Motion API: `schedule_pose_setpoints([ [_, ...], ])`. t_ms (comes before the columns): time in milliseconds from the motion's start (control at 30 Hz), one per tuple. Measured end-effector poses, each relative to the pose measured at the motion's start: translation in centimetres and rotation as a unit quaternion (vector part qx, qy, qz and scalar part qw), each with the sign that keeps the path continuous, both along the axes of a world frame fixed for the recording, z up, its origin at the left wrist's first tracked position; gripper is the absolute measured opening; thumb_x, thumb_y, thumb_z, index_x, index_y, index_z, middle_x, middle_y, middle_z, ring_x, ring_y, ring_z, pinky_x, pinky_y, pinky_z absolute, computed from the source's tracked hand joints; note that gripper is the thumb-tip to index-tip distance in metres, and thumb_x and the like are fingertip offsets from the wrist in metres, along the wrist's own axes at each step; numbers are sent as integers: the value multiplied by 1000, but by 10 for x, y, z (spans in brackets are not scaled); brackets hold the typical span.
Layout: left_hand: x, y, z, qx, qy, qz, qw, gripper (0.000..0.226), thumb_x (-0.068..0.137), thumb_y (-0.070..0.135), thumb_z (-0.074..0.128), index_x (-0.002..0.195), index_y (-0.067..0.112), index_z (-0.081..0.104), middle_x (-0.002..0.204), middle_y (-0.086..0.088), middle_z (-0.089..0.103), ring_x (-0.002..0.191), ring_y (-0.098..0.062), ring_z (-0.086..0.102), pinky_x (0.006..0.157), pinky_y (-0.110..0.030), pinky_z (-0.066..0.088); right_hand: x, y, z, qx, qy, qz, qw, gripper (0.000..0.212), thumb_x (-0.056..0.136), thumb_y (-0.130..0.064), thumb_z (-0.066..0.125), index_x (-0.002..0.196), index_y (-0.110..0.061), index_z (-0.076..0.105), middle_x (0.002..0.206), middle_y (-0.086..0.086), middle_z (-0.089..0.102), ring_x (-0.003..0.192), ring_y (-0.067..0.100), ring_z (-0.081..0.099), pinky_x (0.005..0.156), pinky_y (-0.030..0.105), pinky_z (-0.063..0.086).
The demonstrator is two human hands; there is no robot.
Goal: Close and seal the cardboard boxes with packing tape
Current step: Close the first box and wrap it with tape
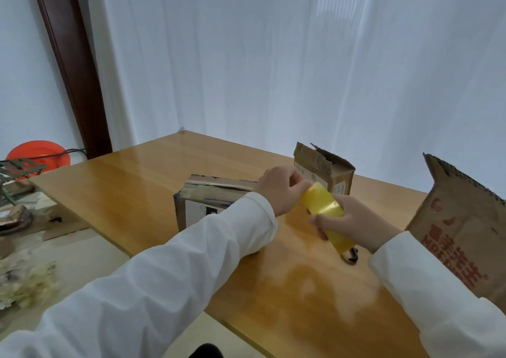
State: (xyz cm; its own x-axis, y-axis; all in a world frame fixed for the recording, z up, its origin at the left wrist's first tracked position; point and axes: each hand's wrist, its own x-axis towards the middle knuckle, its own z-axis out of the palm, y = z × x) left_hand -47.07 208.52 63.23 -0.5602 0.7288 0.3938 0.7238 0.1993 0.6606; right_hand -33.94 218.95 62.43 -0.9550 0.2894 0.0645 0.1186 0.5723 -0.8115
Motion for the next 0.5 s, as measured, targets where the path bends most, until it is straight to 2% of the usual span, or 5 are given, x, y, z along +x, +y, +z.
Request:
schedule_pose_setpoints([
  [167, -16, -15, 24, 92, -43, 93, 991, 18, 94, 31, 51, 85, 16, 55, 80, 2, 60, 84, -23, 59, 79, -33, 48, -20, -15, 42, 61, -9, 4, 998, 41, 76, -57, 68, 78, -17, 59, 61, 1, 65, 57, 11, 60, 66, 23, 49],
  [233, -27, -27, 41, 166, -74, 118, 976, 20, 96, 30, 49, 79, 20, 52, 80, 4, 62, 85, -22, 61, 79, -31, 47, -36, -16, 68, 108, -116, -36, 987, 70, 58, -80, 63, 84, -15, 67, 74, 3, 72, 66, 13, 68, 72, 25, 56],
  [300, -40, -43, 53, 223, -98, 141, 960, 23, 97, 28, 49, 74, 25, 48, 76, 11, 59, 85, -18, 61, 78, -28, 46, -47, -18, 89, 82, -164, -36, 982, 97, 33, -89, 65, 91, -11, 70, 80, 7, 74, 70, 20, 69, 76, 34, 59],
  [400, -69, -70, 61, 265, -127, 190, 937, 25, 97, 28, 49, 72, 25, 51, 75, 12, 58, 82, -15, 59, 78, -27, 45, -61, -24, 111, 1, -123, -4, 992, 83, 40, -76, 72, 90, -9, 70, 74, 11, 67, 65, 23, 62, 60, 30, 56],
  [500, -96, -102, 57, 285, -157, 241, 914, 28, 97, 28, 48, 71, 21, 54, 72, 9, 56, 71, -9, 54, 62, -18, 40, -76, -34, 121, 17, -216, -29, 976, 67, 56, -74, 69, 79, -11, 72, 84, 16, 64, 74, 29, 58, 68, 34, 53],
])
